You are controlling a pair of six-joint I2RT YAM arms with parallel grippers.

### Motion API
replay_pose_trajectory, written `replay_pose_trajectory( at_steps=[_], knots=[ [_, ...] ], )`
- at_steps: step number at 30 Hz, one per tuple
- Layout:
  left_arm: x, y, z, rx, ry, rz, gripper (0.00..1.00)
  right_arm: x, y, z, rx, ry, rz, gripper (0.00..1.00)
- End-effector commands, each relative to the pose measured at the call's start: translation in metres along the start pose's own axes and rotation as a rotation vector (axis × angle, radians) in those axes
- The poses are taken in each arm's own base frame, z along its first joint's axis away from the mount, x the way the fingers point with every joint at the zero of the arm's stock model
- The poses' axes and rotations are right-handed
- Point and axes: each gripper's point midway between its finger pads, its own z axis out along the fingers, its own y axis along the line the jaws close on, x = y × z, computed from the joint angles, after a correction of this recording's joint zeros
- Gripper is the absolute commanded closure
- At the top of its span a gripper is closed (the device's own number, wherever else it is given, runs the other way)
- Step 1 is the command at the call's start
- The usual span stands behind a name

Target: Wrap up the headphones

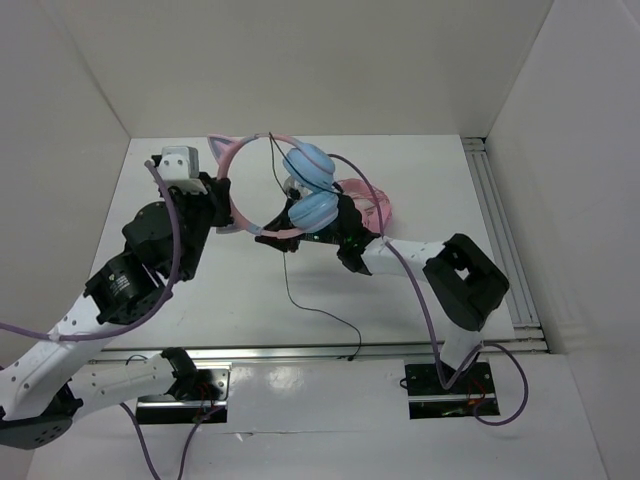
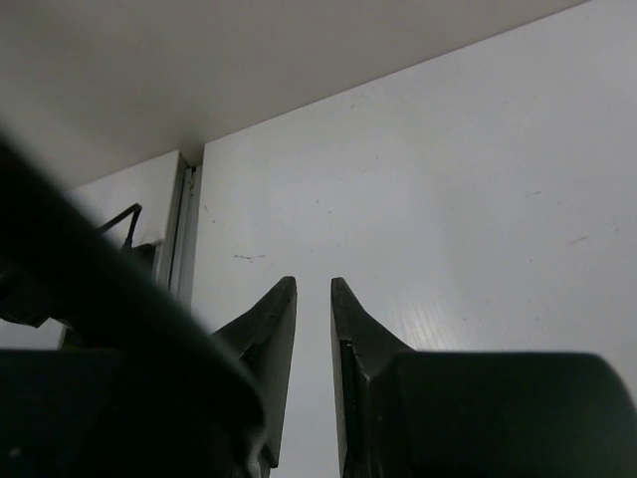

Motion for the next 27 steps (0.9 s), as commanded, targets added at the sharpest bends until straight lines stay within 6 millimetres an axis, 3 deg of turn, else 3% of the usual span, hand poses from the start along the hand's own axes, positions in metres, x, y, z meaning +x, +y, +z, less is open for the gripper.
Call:
replay_pose_trajectory(
  at_steps=[1,5,9,13,15,16,17,20,25,27],
  knots=[
    [-0.052,0.011,0.003,-0.1,-0.175,-0.235,1.0,-0.029,0.005,0.007,-0.05,-0.114,-0.03,0.72],
    [-0.056,0.02,0.014,-0.187,-0.175,-0.227,1.0,-0.011,-0.002,0.021,-0.082,-0.086,0.022,0.71],
    [-0.064,0.041,0.026,-0.263,-0.178,-0.236,1.0,-0.003,-0.007,0.025,-0.081,-0.081,0.035,0.66],
    [-0.061,0.057,0.049,-0.288,-0.146,-0.221,1.0,0.024,-0.017,0.025,-0.055,-0.039,0.081,0.65],
    [-0.064,0.062,0.052,-0.281,-0.135,-0.235,1.0,0.027,-0.017,0.026,-0.067,-0.043,0.085,0.74],
    [-0.062,0.073,0.059,-0.312,-0.131,-0.226,1.0,0.036,-0.015,0.025,-0.077,-0.029,0.106,0.89],
    [-0.058,0.076,0.064,-0.323,-0.124,-0.231,1.0,0.034,-0.015,0.025,-0.079,-0.035,0.101,0.93],
    [-0.055,0.096,0.075,-0.373,-0.115,-0.237,1.0,0.047,-0.007,0.023,-0.102,-0.013,0.122,0.96],
    [-0.034,0.124,0.114,-0.435,-0.045,-0.217,1.0,0.065,0.022,0.019,-0.147,0.029,0.14,0.97],
    [-0.029,0.145,0.12,-0.494,-0.036,-0.21,1.0,0.07,0.03,0.016,-0.152,0.053,0.118,0.98]
  ],
)
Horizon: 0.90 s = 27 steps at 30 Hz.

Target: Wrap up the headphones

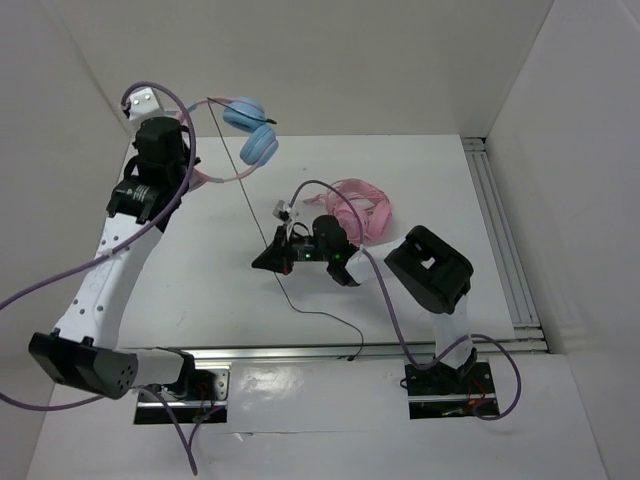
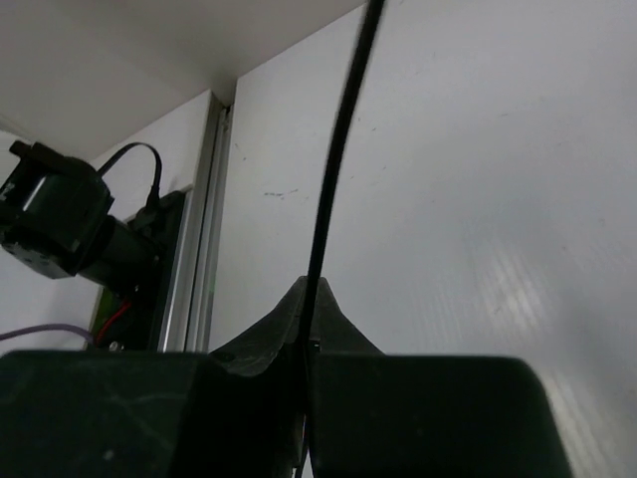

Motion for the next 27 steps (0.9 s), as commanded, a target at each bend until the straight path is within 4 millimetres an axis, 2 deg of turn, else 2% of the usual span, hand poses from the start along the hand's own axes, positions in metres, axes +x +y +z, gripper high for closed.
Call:
replay_pose_trajectory(
  at_steps=[1,2,3,4,5,7,9,10,12,13,14,17,18,20,21,22,23,24,25,26,27],
  knots=[
    [-0.042,-0.003,0.015,0.019,-0.109,-0.144,1.0,-0.009,0.046,0.003,-0.096,-0.001,-0.096,0.98],
    [-0.035,0.003,0.026,-0.024,-0.099,-0.133,1.0,0.005,0.047,0.003,-0.073,0.059,-0.075,1.0],
    [-0.03,0.004,0.033,-0.043,-0.09,-0.133,1.0,0.009,0.048,0.005,-0.049,0.079,-0.126,1.0],
    [-0.024,0.006,0.039,-0.067,-0.081,-0.124,1.0,0.014,0.064,0.009,-0.051,0.105,-0.151,1.0],
    [-0.014,0.005,0.053,-0.113,-0.07,-0.103,1.0,0.029,0.064,0.006,-0.012,0.17,-0.143,1.0],
    [0.005,0.006,0.061,-0.151,-0.022,-0.083,1.0,0.023,0.072,0.009,0.043,0.165,-0.22,1.0],
    [0.021,0.011,0.067,-0.175,0.004,-0.068,1.0,0.029,0.072,0.004,0.071,0.207,-0.224,1.0],
    [0.039,0.016,0.069,-0.19,0.034,-0.062,1.0,0.022,0.072,0.005,0.079,0.205,-0.243,1.0],
    [0.05,0.014,0.067,-0.194,0.037,-0.04,1.0,0.019,0.066,0.005,0.113,0.244,-0.261,1.0],
    [0.056,0.016,0.066,-0.21,0.041,-0.025,1.0,0.015,0.07,0.006,0.116,0.251,-0.28,1.0],
    [0.066,0.019,0.066,-0.223,0.048,0.004,1.0,0.017,0.067,0.001,0.138,0.292,-0.281,1.0],
    [0.075,0.023,0.063,-0.23,0.064,0.061,1.0,-0.013,0.061,0.002,0.222,0.3,-0.393,1.0],
    [0.079,0.026,0.062,-0.23,0.067,0.075,1.0,-0.021,0.05,-0.003,0.288,0.338,-0.441,1.0],
    [0.084,0.03,0.061,-0.23,0.072,0.102,1.0,-0.039,0.044,-0.011,0.357,0.346,-0.492,1.0],
    [0.094,0.031,0.059,-0.225,0.084,0.127,1.0,-0.046,0.041,-0.015,0.394,0.368,-0.511,1.0],
    [0.091,0.032,0.057,-0.216,0.07,0.149,1.0,-0.054,0.031,-0.021,0.458,0.381,-0.55,1.0],
    [0.097,0.028,0.056,-0.201,0.076,0.177,1.0,-0.065,0.03,-0.025,0.495,0.375,-0.569,1.0],
    [0.099,0.035,0.052,-0.229,0.069,0.198,1.0,-0.067,0.03,-0.028,0.521,0.39,-0.583,1.0],
    [0.101,0.03,0.05,-0.214,0.073,0.216,1.0,-0.084,0.03,-0.03,0.557,0.361,-0.611,1.0],
    [0.101,0.033,0.047,-0.213,0.076,0.242,1.0,-0.087,0.024,-0.037,0.622,0.372,-0.631,1.0],
    [0.107,0.036,0.046,-0.22,0.094,0.259,1.0,-0.1,0.03,-0.038,0.656,0.342,-0.646,1.0]
  ],
)
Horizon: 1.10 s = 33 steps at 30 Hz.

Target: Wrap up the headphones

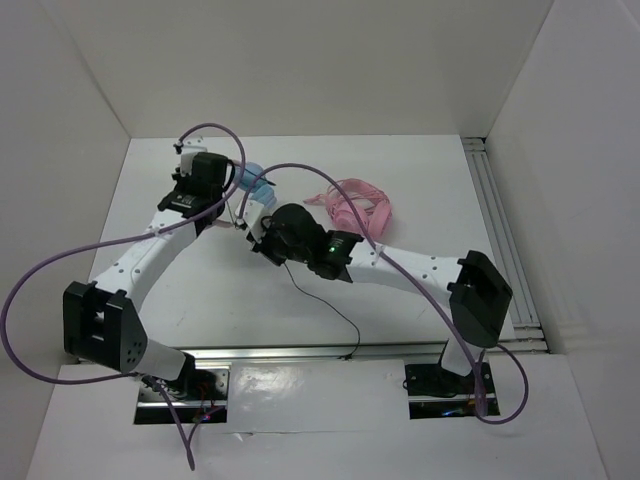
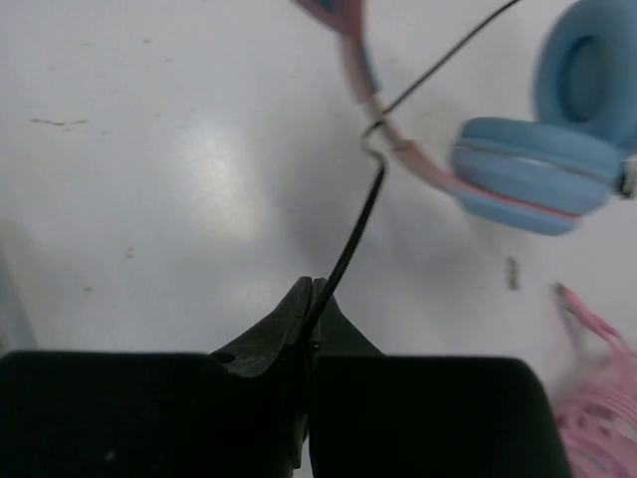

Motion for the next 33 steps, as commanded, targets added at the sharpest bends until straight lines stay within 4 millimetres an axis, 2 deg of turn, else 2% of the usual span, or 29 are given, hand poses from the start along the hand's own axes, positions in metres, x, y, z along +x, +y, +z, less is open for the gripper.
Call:
replay_pose_trajectory(
  at_steps=[1,2,3,4,5,6,8,9,10,13,15,17,19,22,25,29,33],
  knots=[
    [-0.043,0.001,-0.022,0.037,-0.147,-0.083,1.0,-0.041,-0.036,-0.038,0.24,-0.016,-0.101,1.0],
    [-0.046,0.004,-0.029,0.056,-0.158,-0.085,1.0,-0.042,-0.048,-0.044,0.333,-0.003,-0.119,1.0],
    [-0.049,0.006,-0.033,0.072,-0.177,-0.076,1.0,-0.053,-0.046,-0.051,0.377,-0.029,-0.128,1.0],
    [-0.045,0.002,-0.037,0.105,-0.178,-0.056,1.0,-0.067,-0.053,-0.06,0.437,-0.073,-0.121,1.0],
    [-0.046,0.002,-0.041,0.124,-0.189,-0.047,1.0,-0.07,-0.064,-0.068,0.529,-0.066,-0.132,1.0],
    [-0.049,0.001,-0.05,0.167,-0.213,-0.022,1.0,-0.083,-0.069,-0.077,0.58,-0.111,-0.119,1.0],
    [-0.051,-0.002,-0.057,0.209,-0.242,0.01,1.0,-0.087,-0.076,-0.087,0.65,-0.131,-0.119,1.0],
    [-0.051,-0.002,-0.061,0.218,-0.257,0.042,1.0,-0.094,-0.08,-0.1,0.707,-0.148,-0.121,1.0],
    [-0.049,-0.005,-0.065,0.256,-0.266,0.059,1.0,-0.107,-0.082,-0.11,0.73,-0.202,-0.107,1.0],
    [-0.05,-0.016,-0.076,0.328,-0.314,0.123,1.0,-0.119,-0.09,-0.128,0.782,-0.245,-0.12,1.0],
    [-0.046,-0.031,-0.089,0.422,-0.325,0.155,1.0,-0.125,-0.095,-0.138,0.807,-0.258,-0.131,1.0],
    [-0.049,-0.036,-0.1,0.48,-0.356,0.189,1.0,-0.134,-0.1,-0.149,0.834,-0.274,-0.136,0.99],
    [-0.048,-0.038,-0.101,0.496,-0.364,0.225,1.0,-0.146,-0.105,-0.162,0.859,-0.288,-0.142,0.97],
    [-0.046,-0.048,-0.107,0.554,-0.373,0.26,1.0,-0.155,-0.114,-0.175,0.886,-0.294,-0.142,0.91],
    [-0.042,-0.053,-0.112,0.59,-0.376,0.278,1.0,-0.158,-0.118,-0.176,0.88,-0.291,-0.15,0.84],
    [-0.041,-0.055,-0.12,0.614,-0.399,0.312,1.0,-0.16,-0.131,-0.184,0.901,-0.292,-0.146,0.83],
    [-0.037,-0.067,-0.141,0.697,-0.44,0.372,1.0,-0.162,-0.152,-0.19,0.924,-0.291,-0.148,0.83]
  ],
)
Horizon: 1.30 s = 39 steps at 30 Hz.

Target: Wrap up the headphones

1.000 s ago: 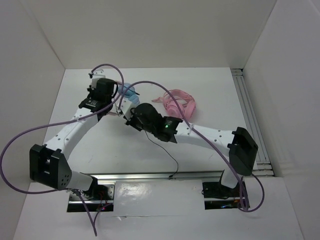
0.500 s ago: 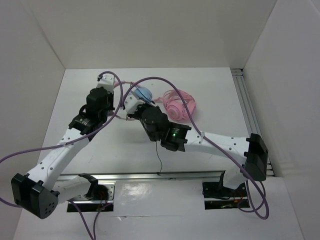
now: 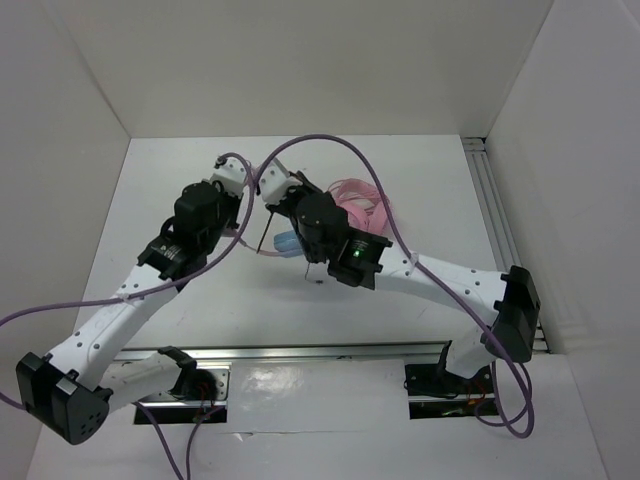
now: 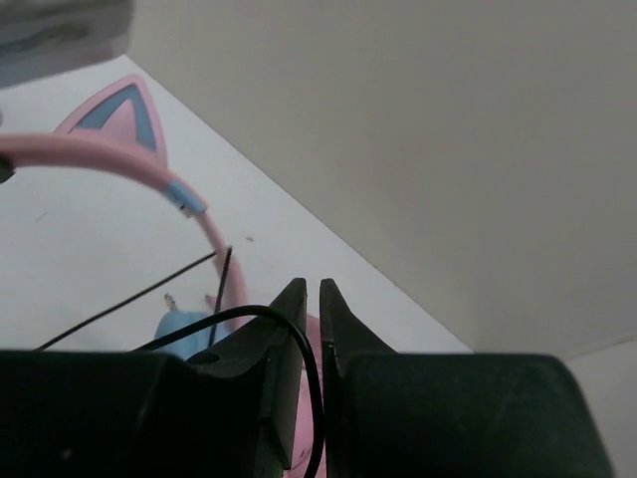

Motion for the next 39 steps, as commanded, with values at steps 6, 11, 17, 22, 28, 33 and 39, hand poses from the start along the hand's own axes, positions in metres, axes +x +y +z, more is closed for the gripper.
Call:
replay_pose_trajectory(
  at_steps=[6,11,17,22,28,33,39],
  knots=[
    [-0.028,-0.022,-0.022,0.118,-0.111,0.118,1.0,-0.034,-0.092,0.011,0.16,-0.079,0.129,0.83],
    [-0.03,-0.027,-0.027,0.144,-0.121,0.146,1.0,-0.027,-0.097,0.026,0.15,-0.068,0.135,0.97],
    [-0.034,-0.037,-0.047,0.227,-0.146,0.197,1.0,-0.019,-0.111,0.036,0.149,-0.068,0.129,0.99],
    [-0.035,-0.052,-0.064,0.322,-0.147,0.265,1.0,-0.022,-0.121,0.038,0.122,-0.083,0.111,0.96],
    [-0.044,-0.052,-0.081,0.333,-0.188,0.261,1.0,0.002,-0.13,0.043,0.152,-0.04,0.052,0.99],
    [-0.054,-0.046,-0.094,0.323,-0.226,0.25,1.0,0.015,-0.147,0.041,0.182,-0.036,0.063,1.0],
    [-0.061,-0.046,-0.099,0.341,-0.222,0.232,1.0,0.03,-0.153,0.042,0.168,-0.043,0.117,1.0]
  ],
)
